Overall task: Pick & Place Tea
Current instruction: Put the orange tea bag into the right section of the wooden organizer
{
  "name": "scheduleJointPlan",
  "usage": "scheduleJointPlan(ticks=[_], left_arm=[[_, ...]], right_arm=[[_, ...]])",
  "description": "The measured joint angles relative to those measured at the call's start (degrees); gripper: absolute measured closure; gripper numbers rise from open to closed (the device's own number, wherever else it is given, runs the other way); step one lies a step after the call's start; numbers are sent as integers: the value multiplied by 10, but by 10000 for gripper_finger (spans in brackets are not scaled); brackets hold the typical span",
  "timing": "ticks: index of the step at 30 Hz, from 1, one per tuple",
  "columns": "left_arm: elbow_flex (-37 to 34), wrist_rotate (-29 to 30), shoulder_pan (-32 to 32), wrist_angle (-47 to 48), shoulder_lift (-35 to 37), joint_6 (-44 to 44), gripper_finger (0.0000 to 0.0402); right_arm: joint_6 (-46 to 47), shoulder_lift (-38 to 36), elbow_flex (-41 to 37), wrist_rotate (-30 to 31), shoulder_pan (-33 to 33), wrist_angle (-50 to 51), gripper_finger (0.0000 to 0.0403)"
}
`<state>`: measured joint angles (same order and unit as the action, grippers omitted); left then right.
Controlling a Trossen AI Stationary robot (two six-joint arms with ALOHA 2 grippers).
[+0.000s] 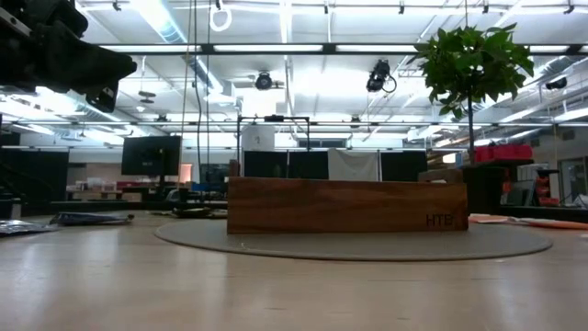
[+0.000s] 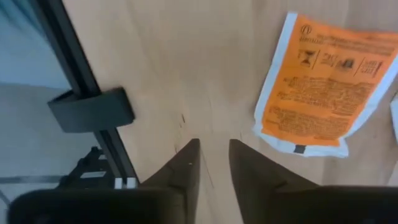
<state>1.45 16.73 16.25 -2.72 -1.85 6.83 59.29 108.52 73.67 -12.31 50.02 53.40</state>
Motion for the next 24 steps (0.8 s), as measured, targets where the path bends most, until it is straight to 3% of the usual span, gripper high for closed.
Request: scheduleJointPlan(ticks=[8,18,24], left_arm=[[0,0,0,0,0,0,351],[0,0,0,0,0,0,351],[0,0,0,0,0,0,351]], right_arm=[[14,15,0,-14,0,35,242],[2,16,0,50,6,34,239],[-13,38,0,53,6,33,239]])
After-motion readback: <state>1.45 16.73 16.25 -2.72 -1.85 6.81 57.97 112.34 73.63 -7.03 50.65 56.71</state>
